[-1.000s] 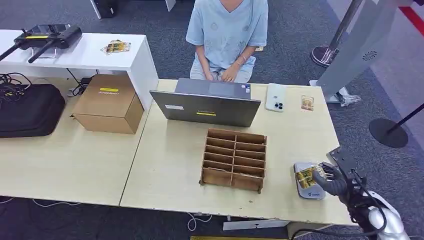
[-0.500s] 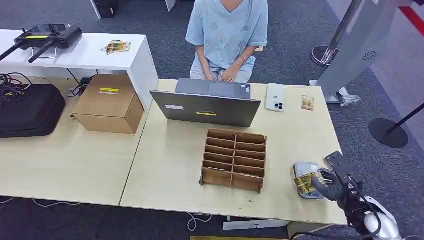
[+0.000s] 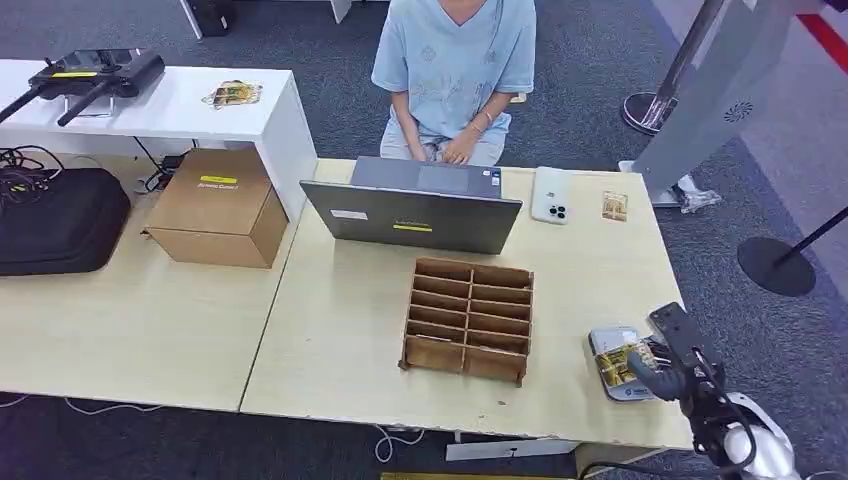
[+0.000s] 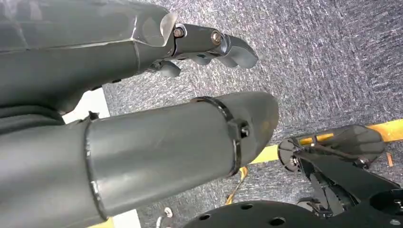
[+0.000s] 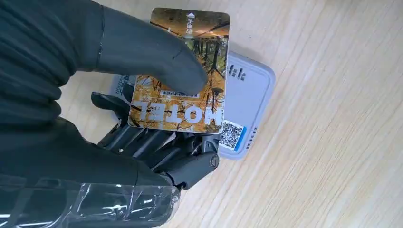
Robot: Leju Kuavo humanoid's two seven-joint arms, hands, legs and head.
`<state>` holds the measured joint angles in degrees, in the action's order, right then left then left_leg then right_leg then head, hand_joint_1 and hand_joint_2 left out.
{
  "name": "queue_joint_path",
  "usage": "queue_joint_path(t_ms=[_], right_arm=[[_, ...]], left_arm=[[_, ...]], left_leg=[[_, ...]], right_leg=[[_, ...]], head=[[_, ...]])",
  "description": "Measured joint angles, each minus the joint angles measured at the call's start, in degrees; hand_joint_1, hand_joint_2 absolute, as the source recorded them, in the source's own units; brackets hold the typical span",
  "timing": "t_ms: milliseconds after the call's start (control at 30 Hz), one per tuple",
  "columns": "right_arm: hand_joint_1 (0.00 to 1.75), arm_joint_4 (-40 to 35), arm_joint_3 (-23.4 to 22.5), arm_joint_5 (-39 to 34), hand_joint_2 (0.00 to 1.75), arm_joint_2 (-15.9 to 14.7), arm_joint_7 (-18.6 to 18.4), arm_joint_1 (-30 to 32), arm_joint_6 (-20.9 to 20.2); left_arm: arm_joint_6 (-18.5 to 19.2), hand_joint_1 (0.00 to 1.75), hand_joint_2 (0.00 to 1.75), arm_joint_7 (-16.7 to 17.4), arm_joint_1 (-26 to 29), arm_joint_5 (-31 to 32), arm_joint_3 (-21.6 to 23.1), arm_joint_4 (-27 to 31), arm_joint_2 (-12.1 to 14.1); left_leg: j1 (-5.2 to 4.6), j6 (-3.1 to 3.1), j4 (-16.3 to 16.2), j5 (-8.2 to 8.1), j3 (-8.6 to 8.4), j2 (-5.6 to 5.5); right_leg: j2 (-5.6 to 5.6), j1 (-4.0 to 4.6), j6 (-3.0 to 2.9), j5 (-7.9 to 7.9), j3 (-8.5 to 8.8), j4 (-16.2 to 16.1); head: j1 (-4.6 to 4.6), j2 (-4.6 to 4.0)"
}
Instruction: Pass the card to the sensor for recognition and then transmit it.
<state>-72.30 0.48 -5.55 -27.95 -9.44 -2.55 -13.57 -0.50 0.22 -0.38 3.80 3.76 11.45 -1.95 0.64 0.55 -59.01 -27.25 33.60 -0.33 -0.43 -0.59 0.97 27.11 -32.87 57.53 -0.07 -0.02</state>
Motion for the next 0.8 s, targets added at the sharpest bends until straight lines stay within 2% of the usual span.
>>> queue_joint_path(t_ms=[533,800], right_arm=[[1.75,-0.2,0.0,1.0,1.75,0.5,-0.2,0.0,1.4],[1.75,-0.2,-0.8,-3.8,1.75,0.5,0.3,0.3,-0.5]], left_arm=[[0.0,0.0,0.0,0.1,0.0,0.0,0.0,0.0,0.0],[0.0,0.0,0.0,0.2,0.0,0.0,0.0,0.0,0.0]], left_leg=[[0.0,0.0,0.0,0.0,-0.01,0.0],[0.0,0.0,0.0,0.0,-0.01,0.01]], right_leg=[[0.01,0.01,0.0,0.0,-0.01,0.0],[0.02,0.0,0.0,0.0,-0.01,0.0]], head=[[0.0,0.0],[0.0,0.0]])
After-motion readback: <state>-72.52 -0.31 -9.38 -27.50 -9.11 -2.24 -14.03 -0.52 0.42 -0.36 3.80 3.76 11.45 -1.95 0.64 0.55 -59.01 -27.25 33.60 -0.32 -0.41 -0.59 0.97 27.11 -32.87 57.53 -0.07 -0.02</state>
